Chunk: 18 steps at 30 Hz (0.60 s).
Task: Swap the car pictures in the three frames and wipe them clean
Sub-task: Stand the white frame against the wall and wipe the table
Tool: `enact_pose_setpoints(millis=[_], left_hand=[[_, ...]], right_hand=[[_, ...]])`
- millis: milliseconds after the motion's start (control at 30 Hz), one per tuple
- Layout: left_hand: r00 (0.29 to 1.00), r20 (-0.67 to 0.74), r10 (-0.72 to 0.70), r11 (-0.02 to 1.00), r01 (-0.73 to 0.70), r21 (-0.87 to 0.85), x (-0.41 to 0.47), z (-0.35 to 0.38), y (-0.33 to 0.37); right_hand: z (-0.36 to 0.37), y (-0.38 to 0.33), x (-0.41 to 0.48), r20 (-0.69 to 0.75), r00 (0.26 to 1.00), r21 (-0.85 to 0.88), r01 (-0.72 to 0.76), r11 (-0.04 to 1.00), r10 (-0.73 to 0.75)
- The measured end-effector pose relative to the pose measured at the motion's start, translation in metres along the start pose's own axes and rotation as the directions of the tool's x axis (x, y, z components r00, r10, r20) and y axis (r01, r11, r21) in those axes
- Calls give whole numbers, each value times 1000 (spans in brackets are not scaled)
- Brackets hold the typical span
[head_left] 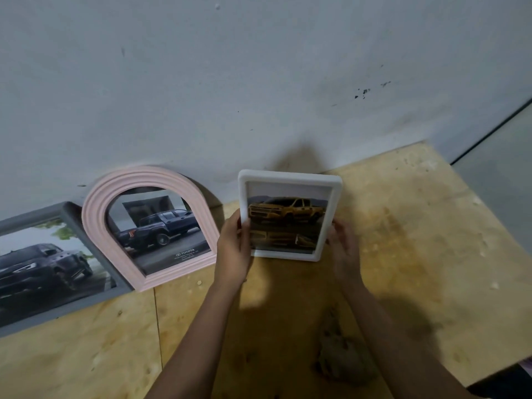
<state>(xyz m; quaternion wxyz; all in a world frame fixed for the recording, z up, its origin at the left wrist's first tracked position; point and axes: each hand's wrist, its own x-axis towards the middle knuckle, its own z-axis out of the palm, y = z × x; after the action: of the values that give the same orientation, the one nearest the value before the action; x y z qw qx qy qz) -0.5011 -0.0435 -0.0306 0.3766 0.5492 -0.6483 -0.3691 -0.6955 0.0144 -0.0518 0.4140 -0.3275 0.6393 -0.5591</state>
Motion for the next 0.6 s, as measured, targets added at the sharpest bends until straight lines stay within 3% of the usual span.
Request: enact_pose_setpoints(millis=[133,433,600], left_hand=[[996,68,-51,998,49,25,-9,-3,-11],[1000,20,2,988,-5,157,-3,-4,-18],[997,74,-7,984,-6,178,-14,-6,-16]], right_hand=[[-6,17,-11,66,997,-189,59,980,-48],[2,14,-8,28,999,-305,52,951,-45],[0,19,-16,100,995,-372,34,928,3]])
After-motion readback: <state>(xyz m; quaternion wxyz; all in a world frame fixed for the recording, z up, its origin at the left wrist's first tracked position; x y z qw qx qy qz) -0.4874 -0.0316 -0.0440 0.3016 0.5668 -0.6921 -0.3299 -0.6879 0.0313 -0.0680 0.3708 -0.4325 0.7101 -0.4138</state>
